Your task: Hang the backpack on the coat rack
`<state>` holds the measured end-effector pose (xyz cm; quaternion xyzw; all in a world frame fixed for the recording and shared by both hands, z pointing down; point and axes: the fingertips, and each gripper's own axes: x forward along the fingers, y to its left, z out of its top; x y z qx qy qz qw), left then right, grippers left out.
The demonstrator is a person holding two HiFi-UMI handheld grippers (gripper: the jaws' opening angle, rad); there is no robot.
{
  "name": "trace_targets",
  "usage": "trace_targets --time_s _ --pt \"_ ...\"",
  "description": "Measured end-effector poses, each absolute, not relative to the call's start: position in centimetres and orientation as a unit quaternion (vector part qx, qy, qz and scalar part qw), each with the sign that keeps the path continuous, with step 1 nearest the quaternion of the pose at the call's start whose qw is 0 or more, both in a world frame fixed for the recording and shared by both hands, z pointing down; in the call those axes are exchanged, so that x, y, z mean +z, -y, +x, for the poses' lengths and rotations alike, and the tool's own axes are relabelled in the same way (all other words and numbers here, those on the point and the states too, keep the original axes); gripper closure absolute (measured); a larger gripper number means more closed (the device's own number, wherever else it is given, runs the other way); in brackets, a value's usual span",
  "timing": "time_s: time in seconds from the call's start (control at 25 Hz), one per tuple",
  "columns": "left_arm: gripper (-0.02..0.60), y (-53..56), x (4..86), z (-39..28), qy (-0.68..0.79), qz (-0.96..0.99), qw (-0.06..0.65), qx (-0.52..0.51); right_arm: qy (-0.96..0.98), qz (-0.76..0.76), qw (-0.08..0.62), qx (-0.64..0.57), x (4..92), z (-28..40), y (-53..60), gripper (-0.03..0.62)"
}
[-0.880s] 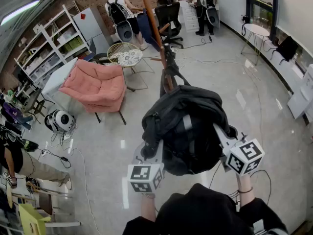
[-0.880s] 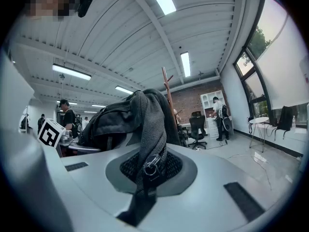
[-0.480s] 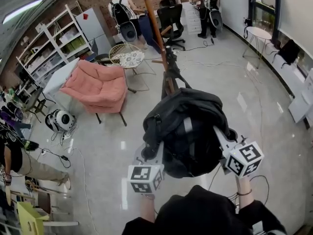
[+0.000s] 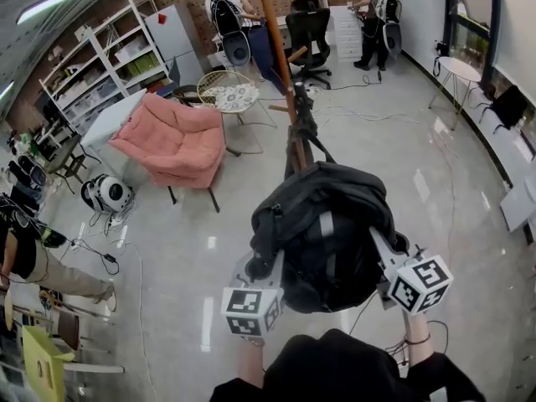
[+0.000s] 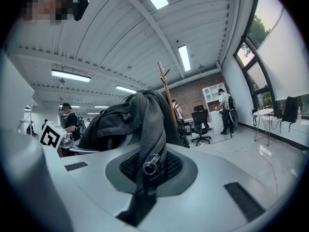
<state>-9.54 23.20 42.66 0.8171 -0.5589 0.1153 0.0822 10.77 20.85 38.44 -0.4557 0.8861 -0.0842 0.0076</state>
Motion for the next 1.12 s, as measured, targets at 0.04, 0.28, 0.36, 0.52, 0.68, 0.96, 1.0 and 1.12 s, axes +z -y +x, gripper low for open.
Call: trace_targets --time_s 0.04,0.28,0.36,0.52,0.68,0.96,1.0,1.12 --pt "0.488 -22.9 42.7 -9.5 0.561 0.815 0.085 0.116 -0.887 -0.454 0.007 -0.087 38.5 10.8 -20.4 0.565" --pt "0.488 -20.8 43.0 -9.4 0.566 0.808 0.104 0.125 -0.887 -0.45 -0.001 -0.104 38.6 10.8 -17.4 0.565" --pt "0.488 -20.1 43.1 -10.0 0.567 0.806 0.108 0.127 -0.887 -0.45 -0.002 -0.108 38.7 10.2 -16.6 0.565" --pt "0.488 -17.9 43.6 -10.8 0.566 0.807 0.112 0.129 -0.885 -0.452 0.0 -0.116 39.2 9.4 -14.3 0.565" --pt "0.488 -14.8 44.3 -11.4 0.563 0.808 0.115 0.132 -0.88 -0.457 0.0 -0.125 40.0 8.8 -11.4 0.565" --pt "0.488 -8.2 44.4 -12.7 0.55 0.816 0.119 0.132 -0.871 -0.473 0.002 -0.129 40.0 7.6 -5.3 0.565" --pt "0.488 -7.1 44.5 -12.9 0.547 0.818 0.12 0.132 -0.87 -0.476 0.002 -0.13 40.1 7.3 -4.4 0.565" --pt "0.488 -4.2 44.8 -13.6 0.538 0.823 0.122 0.134 -0.865 -0.484 0.002 -0.13 40.4 6.8 -1.7 0.565"
